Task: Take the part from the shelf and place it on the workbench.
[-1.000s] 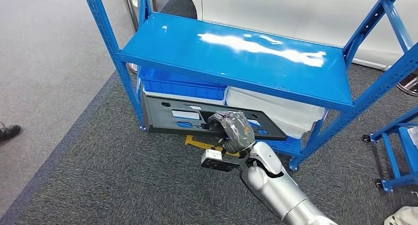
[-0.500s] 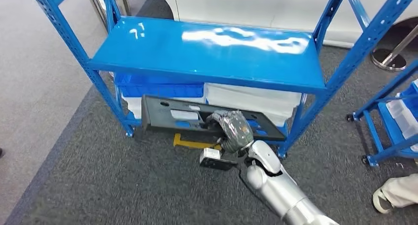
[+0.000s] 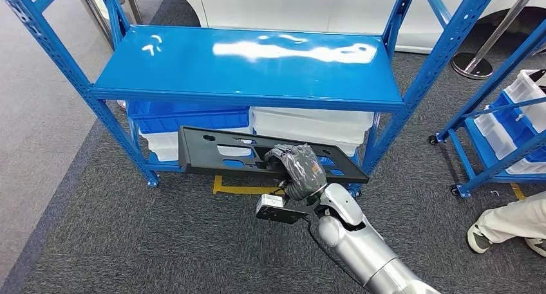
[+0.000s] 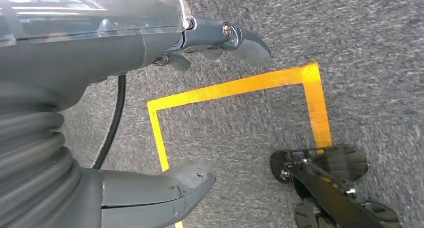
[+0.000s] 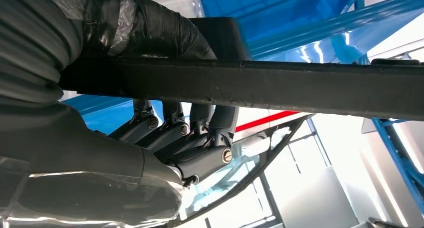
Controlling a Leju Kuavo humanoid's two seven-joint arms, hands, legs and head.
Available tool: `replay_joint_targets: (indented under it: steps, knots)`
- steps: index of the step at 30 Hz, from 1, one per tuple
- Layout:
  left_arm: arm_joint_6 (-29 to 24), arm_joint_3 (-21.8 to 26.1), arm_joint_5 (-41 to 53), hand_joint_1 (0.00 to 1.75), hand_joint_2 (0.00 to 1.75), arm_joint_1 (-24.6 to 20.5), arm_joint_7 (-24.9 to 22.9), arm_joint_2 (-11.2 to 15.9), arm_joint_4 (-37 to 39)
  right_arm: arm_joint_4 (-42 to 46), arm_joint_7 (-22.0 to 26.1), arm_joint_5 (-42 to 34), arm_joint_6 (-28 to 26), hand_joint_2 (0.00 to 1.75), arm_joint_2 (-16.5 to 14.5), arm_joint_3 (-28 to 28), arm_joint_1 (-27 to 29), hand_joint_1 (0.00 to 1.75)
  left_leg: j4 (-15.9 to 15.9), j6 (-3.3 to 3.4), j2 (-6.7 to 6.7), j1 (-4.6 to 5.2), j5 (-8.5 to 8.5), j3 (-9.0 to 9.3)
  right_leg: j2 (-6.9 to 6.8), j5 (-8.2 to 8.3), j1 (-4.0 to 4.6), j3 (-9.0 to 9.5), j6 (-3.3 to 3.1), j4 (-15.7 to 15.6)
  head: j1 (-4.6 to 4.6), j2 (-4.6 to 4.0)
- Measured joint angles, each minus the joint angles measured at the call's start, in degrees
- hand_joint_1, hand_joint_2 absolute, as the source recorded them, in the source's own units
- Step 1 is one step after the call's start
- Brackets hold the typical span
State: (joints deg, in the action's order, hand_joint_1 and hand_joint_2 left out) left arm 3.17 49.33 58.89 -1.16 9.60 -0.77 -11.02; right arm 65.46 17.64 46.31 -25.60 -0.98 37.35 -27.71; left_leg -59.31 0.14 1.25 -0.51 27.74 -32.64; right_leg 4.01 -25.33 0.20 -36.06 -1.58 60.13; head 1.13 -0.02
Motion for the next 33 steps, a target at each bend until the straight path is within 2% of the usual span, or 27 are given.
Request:
replay_joint_targets:
  steps: [6, 10, 12, 14, 16, 17, 18, 19, 20, 22, 24, 25, 27, 28, 29, 31, 32, 33]
  knots:
    - [0.01, 0.03, 0.05, 0.00, 1.75, 0.02, 0.00, 0.00, 0.00, 0.00, 0.00, 0.01, 0.26, 1.75, 0.00, 0.20, -0.26, 1.75, -0.04, 0.22, 0.11, 0.01, -0.13, -0.25, -0.13, 0.35, -0.02, 0.04, 0.54, -0.48, 0.00, 0.00]
    - [0.02, 0.15, 0.16, 0.00, 1.75, -0.06, 0.00, 0.04, 0.00, 0.00, 0.05, 0.12, 0.45, 1.75, 0.00, 0.51, -0.45, 1.75, -0.39, 0.82, 0.11, 0.40, -0.21, -0.50, -0.11, 0.72, -0.48, 0.03, 1.91, -0.94, 0.02, 0.00]
    - [0.02, 0.17, 0.17, 0.00, 1.75, -0.12, 0.00, 0.01, 0.00, 0.00, 0.10, 0.19, 0.48, 1.75, 0.00, 0.63, -0.47, 1.75, 0.36, 1.38, 0.05, 0.05, -0.70, -0.30, -0.44, 0.52, -0.38, -0.05, 2.40, -0.77, 0.02, 0.00]
    - [0.02, 0.19, 0.18, 0.00, 1.75, -0.11, 0.00, -0.03, 0.00, 0.00, 0.15, 0.20, 0.49, 1.75, 0.00, 0.67, -0.57, 1.75, 1.30, 1.95, -0.06, -0.32, -1.33, 0.01, -1.80, -1.71, -0.33, -1.20, 2.69, 2.00, -0.01, 0.00]
    - [0.03, 0.22, 0.22, 0.00, 1.75, 0.02, 0.00, -0.04, 0.00, -0.01, 0.17, 0.20, 0.52, 1.75, 0.00, 0.72, -0.65, 1.75, 1.55, 2.13, -0.07, -0.34, -1.60, -0.08, -3.09, -5.56, -0.65, -3.99, 2.89, 8.55, -0.03, 0.00]
    - [0.03, 0.23, 0.26, 0.00, 1.75, 0.11, 0.00, -0.04, 0.00, -0.02, 0.17, 0.21, 0.55, 1.75, 0.00, 0.75, -0.60, 1.75, 1.51, 2.08, 0.01, -0.38, -1.65, -0.20, -3.31, -6.92, -0.90, -5.37, 3.00, 11.77, -0.02, 0.00]
    - [0.03, 0.24, 0.30, 0.00, 1.75, 0.21, 0.00, -0.04, 0.00, -0.03, 0.17, 0.21, 0.56, 1.75, 0.00, 0.80, -0.50, 1.75, 1.43, 1.97, 0.17, -0.45, -1.67, -0.31, -3.41, -7.32, -1.17, -6.07, 3.13, 13.61, -0.02, 0.00]
    - [0.03, 0.24, 0.33, 0.00, 1.75, 0.28, 0.00, -0.05, 0.00, -0.03, 0.17, 0.22, 0.57, 1.75, 0.00, 0.86, -0.42, 1.75, 1.31, 1.79, 0.42, -0.56, -1.66, -0.40, -3.44, -6.65, -1.44, -5.75, 3.27, 13.40, -0.02, 0.00]
    - [0.02, 0.24, 0.34, 0.00, 1.75, 0.31, 0.00, -0.05, 0.00, -0.03, 0.17, 0.22, 0.57, 1.75, 0.00, 0.90, -0.38, 1.75, 1.15, 1.54, 0.75, -0.73, -1.61, -0.44, -3.37, -5.09, -1.70, -4.36, 3.42, 11.06, -0.01, 0.00]
    - [0.02, 0.25, 0.34, 0.00, 1.75, 0.26, 0.00, -0.03, 0.00, -0.04, 0.18, 0.22, 0.58, 1.75, 0.01, 0.96, -0.39, 1.75, 0.71, 0.68, 1.52, -1.03, -1.38, -0.65, -1.85, -2.43, -2.16, -0.28, 3.75, 3.72, -0.02, 0.00]
    - [0.02, 0.26, 0.35, 0.00, 1.75, 0.11, 0.00, 0.03, 0.00, -0.05, 0.16, 0.28, 0.61, 1.75, 0.01, 1.01, -0.39, 1.75, 0.45, -0.41, 2.31, -1.13, -1.38, -1.08, -0.48, -1.95, -2.14, 1.67, 3.64, -0.02, 0.00, 0.00]
    - [0.02, 0.27, 0.39, 0.00, 1.75, 0.07, 0.00, 0.04, 0.00, -0.05, 0.11, 0.35, 0.64, 1.75, 0.00, 1.05, -0.35, 1.75, 0.52, -0.93, 2.71, -1.18, -1.54, -1.28, -0.42, -2.08, -1.91, 1.66, 3.32, -0.06, 0.01, 0.00]
    - [0.08, 0.31, 0.52, 0.00, 1.75, 0.12, -0.01, -0.01, 0.00, -0.02, -0.08, 0.52, 0.69, 1.75, -0.06, 1.13, -0.33, 1.75, 0.60, -1.72, 3.17, -1.42, -1.62, -1.46, -1.56, -1.90, -1.77, 1.66, 2.37, -0.22, 0.02, 0.00]
    - [0.12, 0.33, 0.61, 0.00, 1.75, 0.17, -0.01, -0.04, 0.00, 0.00, -0.19, 0.61, 0.70, 1.75, -0.10, 1.17, -0.38, 1.75, -0.14, -1.96, 2.65, -1.46, -1.09, -1.85, -2.12, -1.80, -1.77, 1.77, 1.81, -0.41, 0.04, 0.00]
    - [0.15, 0.35, 0.66, 0.00, 1.75, 0.17, -0.01, -0.05, 0.00, 0.03, -0.28, 0.69, 0.70, 1.75, -0.15, 1.19, -0.44, 1.75, -2.03, -2.11, 1.78, -1.44, 0.09, -2.75, -2.74, -1.69, -1.77, 1.88, 1.34, -0.64, 0.05, 0.00]
    - [0.16, 0.39, 0.75, 0.00, 1.75, 0.10, 0.00, -0.03, 0.00, 0.08, -0.46, 0.87, 0.69, 1.75, -0.16, 1.20, -0.44, 1.75, -8.99, -2.22, -0.15, -1.31, 3.71, -6.03, -4.02, -1.70, -1.37, 1.96, 0.66, -0.79, 0.08, 0.00]
    - [0.15, 0.40, 0.79, 0.00, 1.75, 0.06, 0.01, -0.02, 0.00, 0.09, -0.54, 0.98, 0.68, 1.75, -0.15, 1.22, -0.38, 1.75, -12.77, -2.24, -0.56, -1.29, 5.23, -7.81, -4.70, -1.75, -1.10, 1.94, 0.49, -0.76, 0.07, 0.00]
    - [0.15, 0.42, 0.84, 0.00, 1.75, 0.08, 0.01, -0.01, 0.00, 0.09, -0.61, 1.07, 0.68, 1.75, -0.15, 1.25, -0.32, 1.75, -15.25, -2.19, -0.74, -1.26, 5.89, -8.95, -5.36, -1.82, -0.84, 1.95, 0.35, -0.73, 0.07, 0.00]
